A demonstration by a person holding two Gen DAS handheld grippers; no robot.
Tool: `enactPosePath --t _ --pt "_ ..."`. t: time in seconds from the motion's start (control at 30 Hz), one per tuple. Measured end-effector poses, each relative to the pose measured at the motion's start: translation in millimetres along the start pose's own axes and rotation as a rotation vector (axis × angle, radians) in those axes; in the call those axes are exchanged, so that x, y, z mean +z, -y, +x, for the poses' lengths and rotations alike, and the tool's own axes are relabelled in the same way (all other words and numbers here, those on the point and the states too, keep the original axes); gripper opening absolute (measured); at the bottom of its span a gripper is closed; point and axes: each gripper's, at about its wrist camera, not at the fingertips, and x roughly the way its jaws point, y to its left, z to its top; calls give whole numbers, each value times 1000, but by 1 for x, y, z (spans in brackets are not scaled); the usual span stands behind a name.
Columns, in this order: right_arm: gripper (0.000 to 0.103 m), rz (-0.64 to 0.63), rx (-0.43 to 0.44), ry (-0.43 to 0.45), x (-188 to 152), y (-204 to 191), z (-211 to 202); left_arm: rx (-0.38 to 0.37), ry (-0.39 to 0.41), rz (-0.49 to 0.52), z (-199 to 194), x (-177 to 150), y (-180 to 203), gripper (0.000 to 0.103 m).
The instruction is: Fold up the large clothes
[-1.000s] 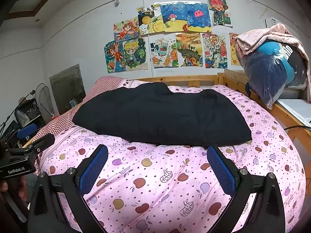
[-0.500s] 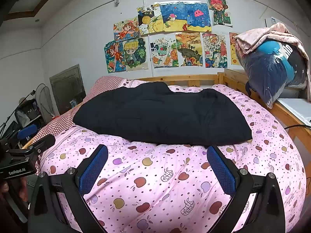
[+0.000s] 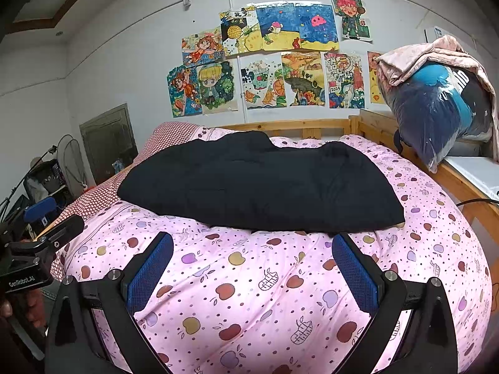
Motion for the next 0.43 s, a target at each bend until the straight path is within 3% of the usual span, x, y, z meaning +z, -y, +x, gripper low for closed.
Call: enactPosePath --t 0.43 --pt "100 3 1 -1 -2 -2 -1 -7 -18 1 2 2 -3 103"
